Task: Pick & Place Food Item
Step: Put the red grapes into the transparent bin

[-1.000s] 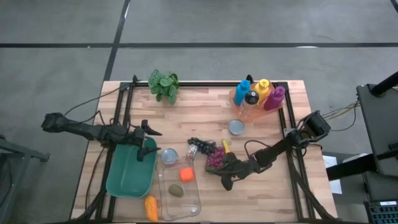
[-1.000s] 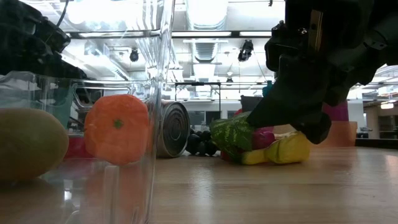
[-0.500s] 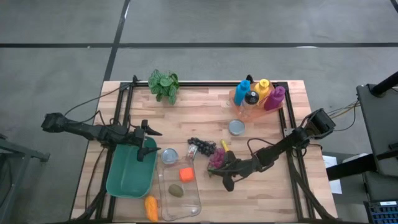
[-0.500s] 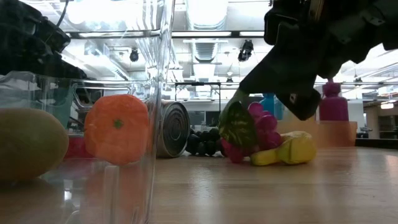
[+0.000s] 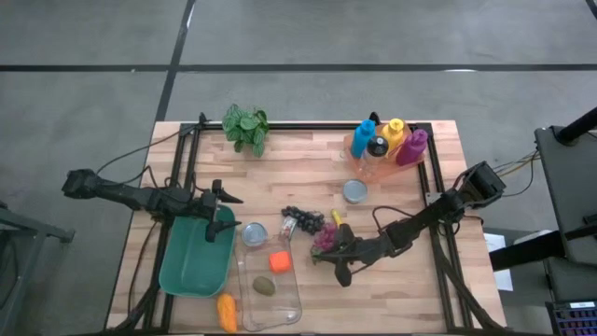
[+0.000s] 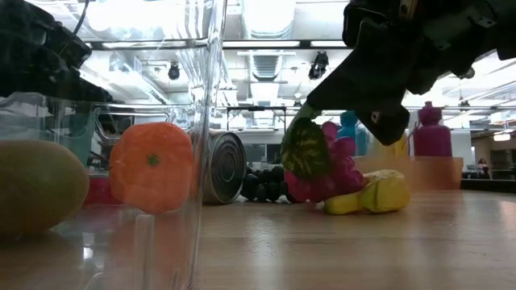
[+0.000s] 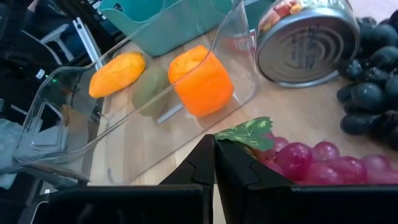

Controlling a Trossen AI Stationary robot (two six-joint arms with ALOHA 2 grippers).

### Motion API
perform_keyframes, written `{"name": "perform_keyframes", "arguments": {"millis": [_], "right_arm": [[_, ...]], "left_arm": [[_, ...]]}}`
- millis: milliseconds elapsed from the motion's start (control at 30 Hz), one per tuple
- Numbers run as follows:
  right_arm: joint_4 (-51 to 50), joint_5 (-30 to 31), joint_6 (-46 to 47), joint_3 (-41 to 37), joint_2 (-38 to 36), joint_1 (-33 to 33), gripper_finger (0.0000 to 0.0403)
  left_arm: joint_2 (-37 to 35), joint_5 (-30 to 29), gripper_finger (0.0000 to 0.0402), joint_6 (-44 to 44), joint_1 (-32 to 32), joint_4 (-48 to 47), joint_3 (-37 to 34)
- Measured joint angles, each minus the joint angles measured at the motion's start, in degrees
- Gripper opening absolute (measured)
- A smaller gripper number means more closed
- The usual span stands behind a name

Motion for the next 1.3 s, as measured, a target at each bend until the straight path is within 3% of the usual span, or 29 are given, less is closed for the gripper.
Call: {"name": "perform_keyframes", "arguments": {"millis": [733, 1300], "right_arm": [[-0.48, 3.14, -9.92, 2.68, -1.67, 0.00, 0.0008], [-0.53, 11.03, -30.91, 3.07, -1.67, 1.63, 0.0008]], "left_arm": [[-0.02, 0.01, 0.0336, 0.00, 0.00, 0.00, 0.00], [0.00, 0.00, 0.0336, 0.00, 0.02, 0.00, -0.01]]}}
